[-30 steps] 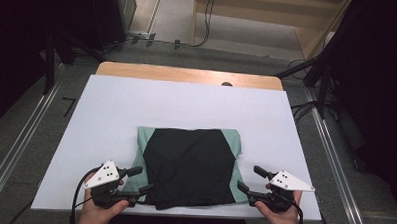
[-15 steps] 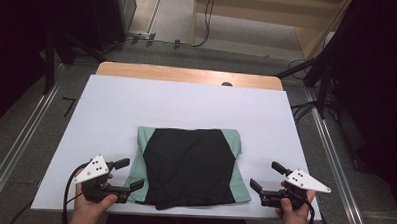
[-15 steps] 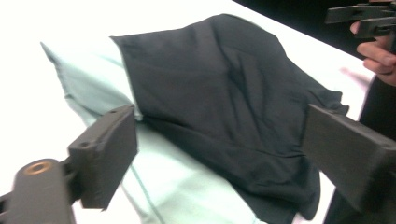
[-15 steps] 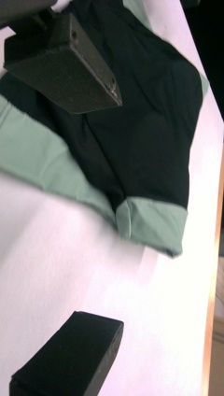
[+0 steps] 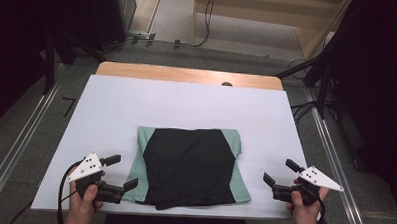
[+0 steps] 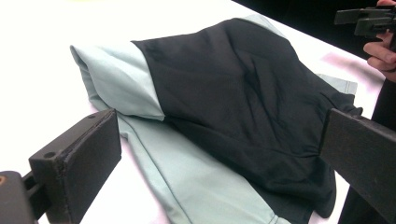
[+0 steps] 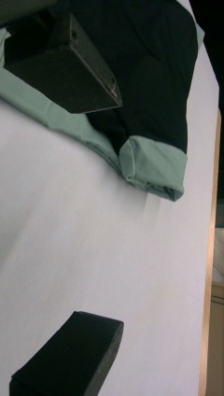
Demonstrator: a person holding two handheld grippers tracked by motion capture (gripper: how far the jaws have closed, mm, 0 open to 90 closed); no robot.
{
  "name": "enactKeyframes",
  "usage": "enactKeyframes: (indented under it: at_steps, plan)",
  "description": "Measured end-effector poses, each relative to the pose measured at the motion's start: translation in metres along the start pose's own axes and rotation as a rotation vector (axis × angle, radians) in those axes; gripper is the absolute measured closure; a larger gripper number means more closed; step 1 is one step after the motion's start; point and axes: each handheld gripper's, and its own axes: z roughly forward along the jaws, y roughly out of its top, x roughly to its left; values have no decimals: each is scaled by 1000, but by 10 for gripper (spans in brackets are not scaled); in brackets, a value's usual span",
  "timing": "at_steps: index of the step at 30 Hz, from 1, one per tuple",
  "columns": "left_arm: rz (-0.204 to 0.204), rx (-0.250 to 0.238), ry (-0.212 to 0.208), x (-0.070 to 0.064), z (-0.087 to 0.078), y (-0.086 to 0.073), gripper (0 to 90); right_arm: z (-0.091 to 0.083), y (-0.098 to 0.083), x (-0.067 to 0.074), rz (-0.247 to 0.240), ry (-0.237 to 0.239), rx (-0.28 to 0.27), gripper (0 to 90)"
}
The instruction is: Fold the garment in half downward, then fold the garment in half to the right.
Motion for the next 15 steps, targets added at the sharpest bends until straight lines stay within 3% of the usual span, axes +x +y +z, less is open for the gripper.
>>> enactKeyframes:
  at_steps: [5,15]
  plan:
    - [14,2,-5,2,1,1,0,0,-2,-8,-4,-31,8,0]
    - [19,-27,-14,9,0,11,0,-2,-3,-16,-10,-35,-5,0]
